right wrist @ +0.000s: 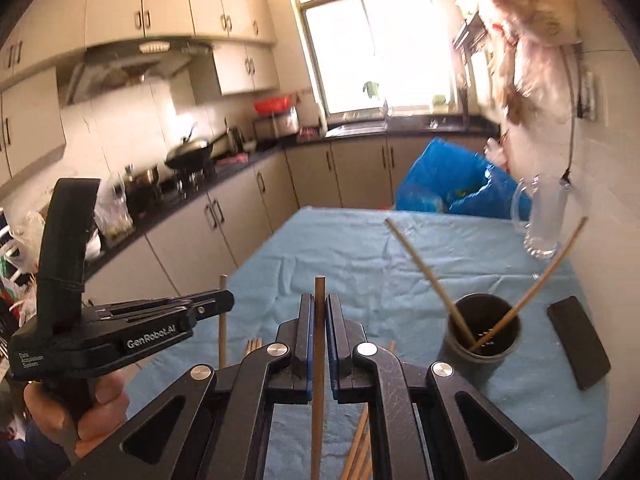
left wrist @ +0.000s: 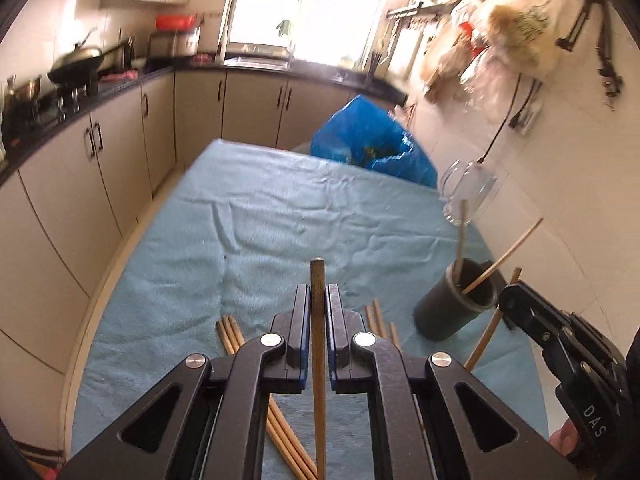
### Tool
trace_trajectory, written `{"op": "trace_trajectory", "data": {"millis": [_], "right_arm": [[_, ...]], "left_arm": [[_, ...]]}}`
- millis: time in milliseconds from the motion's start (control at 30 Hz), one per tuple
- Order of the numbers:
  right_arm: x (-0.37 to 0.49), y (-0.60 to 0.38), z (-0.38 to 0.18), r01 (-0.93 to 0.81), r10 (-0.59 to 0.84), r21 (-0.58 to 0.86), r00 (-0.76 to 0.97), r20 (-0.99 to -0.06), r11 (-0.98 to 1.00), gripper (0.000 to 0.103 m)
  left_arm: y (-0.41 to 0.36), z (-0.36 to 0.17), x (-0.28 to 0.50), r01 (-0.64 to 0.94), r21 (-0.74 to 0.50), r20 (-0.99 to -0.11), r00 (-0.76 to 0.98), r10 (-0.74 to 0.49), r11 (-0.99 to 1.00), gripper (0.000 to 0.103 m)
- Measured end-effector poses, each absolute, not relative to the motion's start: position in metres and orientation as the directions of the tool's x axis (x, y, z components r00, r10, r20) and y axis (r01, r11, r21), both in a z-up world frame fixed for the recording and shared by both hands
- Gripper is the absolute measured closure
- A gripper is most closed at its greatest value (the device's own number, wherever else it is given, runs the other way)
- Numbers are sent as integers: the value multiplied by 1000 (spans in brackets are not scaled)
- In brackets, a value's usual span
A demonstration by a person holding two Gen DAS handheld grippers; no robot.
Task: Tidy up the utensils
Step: 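Lift the left tool's chopstick into the black cup while the right tool inserts its own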
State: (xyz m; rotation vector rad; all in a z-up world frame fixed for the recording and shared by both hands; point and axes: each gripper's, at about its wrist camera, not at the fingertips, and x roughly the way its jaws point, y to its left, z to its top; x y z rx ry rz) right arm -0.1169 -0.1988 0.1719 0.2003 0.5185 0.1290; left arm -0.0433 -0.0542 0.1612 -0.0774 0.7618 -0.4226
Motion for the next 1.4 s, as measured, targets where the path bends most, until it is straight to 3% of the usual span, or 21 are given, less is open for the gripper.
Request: {"op": "trace_trajectory", "data": {"millis": [300,1400], "right_arm": [[-159,-206,188,-81,168,229,906,-388,970,97],[-184,-219,198,-51,144,258,925,-352,965,97]], "left_arm": [[-67,177,-72,366,-171,-611,689,-390,915,96],[-67,195,-89,373,-165,-579,713,-396,913,96]]}}
